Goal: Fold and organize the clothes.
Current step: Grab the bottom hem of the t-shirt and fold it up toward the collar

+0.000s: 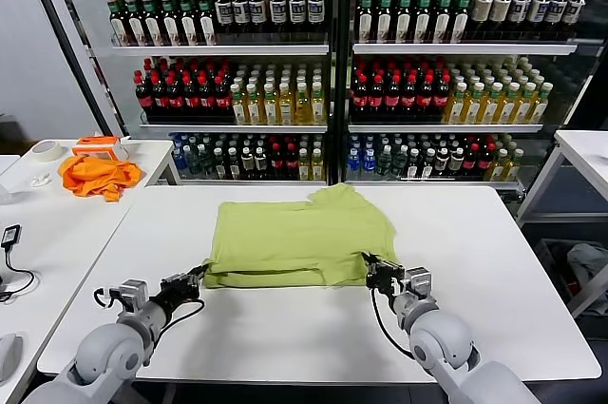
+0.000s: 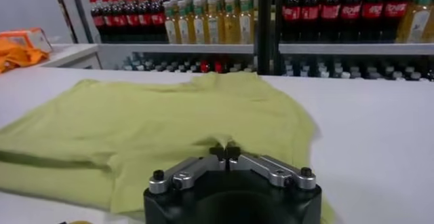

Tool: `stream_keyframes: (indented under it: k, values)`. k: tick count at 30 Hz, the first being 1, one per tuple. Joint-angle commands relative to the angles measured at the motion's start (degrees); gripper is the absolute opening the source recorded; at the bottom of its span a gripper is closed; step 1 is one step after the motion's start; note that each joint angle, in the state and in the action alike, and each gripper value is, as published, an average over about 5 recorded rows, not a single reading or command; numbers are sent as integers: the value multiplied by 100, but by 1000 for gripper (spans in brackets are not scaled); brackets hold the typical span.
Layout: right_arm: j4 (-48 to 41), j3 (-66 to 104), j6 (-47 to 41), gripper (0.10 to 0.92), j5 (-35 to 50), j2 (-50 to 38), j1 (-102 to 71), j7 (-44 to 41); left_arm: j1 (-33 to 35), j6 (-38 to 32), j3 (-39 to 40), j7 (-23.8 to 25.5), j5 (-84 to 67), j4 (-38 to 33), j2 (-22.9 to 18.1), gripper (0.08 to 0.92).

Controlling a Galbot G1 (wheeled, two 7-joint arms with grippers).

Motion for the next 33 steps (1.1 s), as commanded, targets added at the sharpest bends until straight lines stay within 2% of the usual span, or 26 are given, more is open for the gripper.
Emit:
stream_keyframes:
  k: [1,16,18,22,27,33]
  values:
    - [-218,-11,1,106,-33,64,60,5,-813,-8,474,129,-38,594,6,82]
    - [-331,31,62,106,-99,128,35,-38,-1156,-43,703,184,246,961,-28,85]
    - [-367,21,54,118,-121,152,86,-26,-1169,-68,700,179,254,1013,-41,109]
    - [-502,72,71,206,-132,192,225,5,-1144,-117,639,173,274,1040,-45,209]
    - [-663,224,245,353,-182,170,352,41,-1004,-153,415,178,234,943,40,356]
    - [-374,378,243,526,-120,-74,124,16,-538,-176,107,164,92,350,171,529]
